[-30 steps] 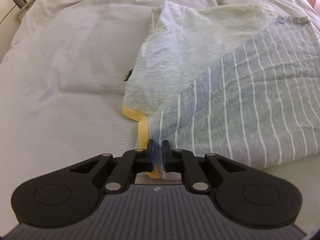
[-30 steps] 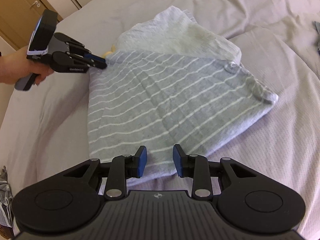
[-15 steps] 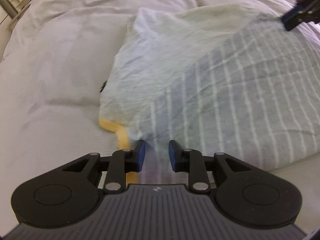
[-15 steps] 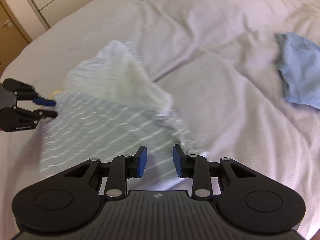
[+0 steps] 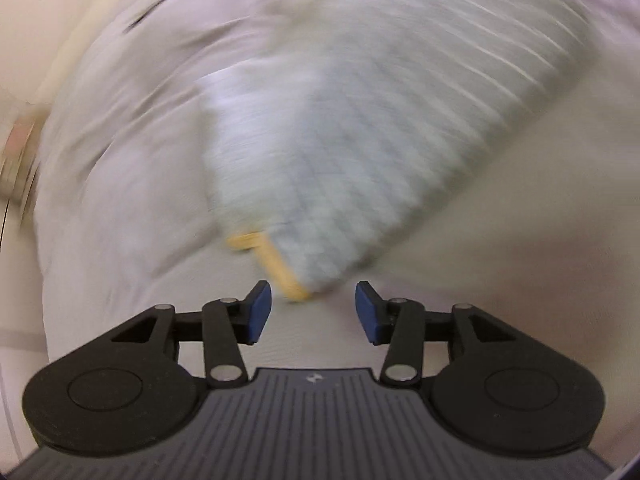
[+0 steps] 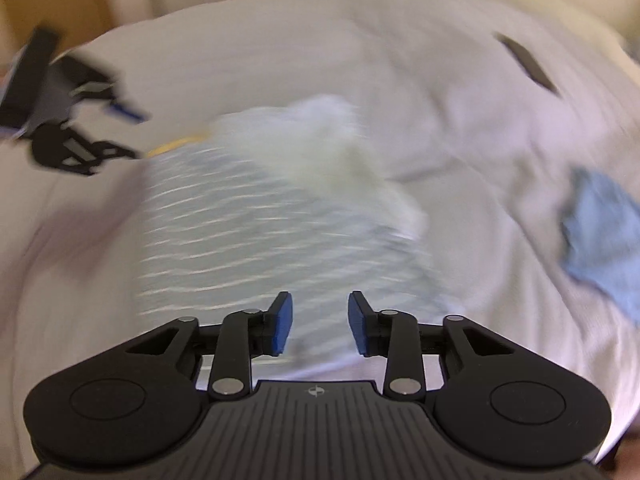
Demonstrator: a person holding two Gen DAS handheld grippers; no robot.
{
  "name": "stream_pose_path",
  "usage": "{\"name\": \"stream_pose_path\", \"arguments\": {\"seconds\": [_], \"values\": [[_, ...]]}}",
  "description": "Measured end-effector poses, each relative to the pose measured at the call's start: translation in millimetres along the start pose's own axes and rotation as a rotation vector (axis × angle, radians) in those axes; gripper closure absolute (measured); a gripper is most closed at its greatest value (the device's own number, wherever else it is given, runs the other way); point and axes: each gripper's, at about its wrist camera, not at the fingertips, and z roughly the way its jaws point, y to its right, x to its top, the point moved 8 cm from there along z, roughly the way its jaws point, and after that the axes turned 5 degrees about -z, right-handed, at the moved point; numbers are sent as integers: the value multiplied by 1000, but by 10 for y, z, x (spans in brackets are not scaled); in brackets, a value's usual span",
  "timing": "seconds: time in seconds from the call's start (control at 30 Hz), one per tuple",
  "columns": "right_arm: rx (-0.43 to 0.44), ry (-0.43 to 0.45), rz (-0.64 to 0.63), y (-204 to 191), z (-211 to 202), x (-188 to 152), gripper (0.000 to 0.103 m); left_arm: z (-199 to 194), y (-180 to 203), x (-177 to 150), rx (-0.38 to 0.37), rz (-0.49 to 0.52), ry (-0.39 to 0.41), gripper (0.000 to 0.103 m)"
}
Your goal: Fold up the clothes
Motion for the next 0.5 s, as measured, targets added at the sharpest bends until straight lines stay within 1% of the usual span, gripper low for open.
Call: {"name": "stream_pose_path", "arguments": {"seconds": [0.1, 0.17, 0.2, 0.3, 0.4, 0.47, 0.5], "values": [[-8, -11, -152, -542, 91, 8, 65, 95, 264, 4, 38, 164, 29, 61], [-7, -25, -219, -802, 161, -13, 65, 192, 331, 34, 66, 216, 55, 60], [-20, -27, -253, -906, 191, -28, 64, 239, 355, 52, 78, 238, 67, 60], [-52, -51, -314, -1143, 302, -75, 63, 387, 363, 128, 104, 272, 103, 60], [-81, -79, -353, -1278, 430, -123, 60, 506, 304, 192, 122, 268, 128, 60], [-119, -93, -394, -1318, 527, -157, 54, 577, 255, 227, 137, 273, 138, 58], [-139, -99, -412, -1328, 576, -171, 53, 611, 227, 242, 145, 274, 142, 58]]}}
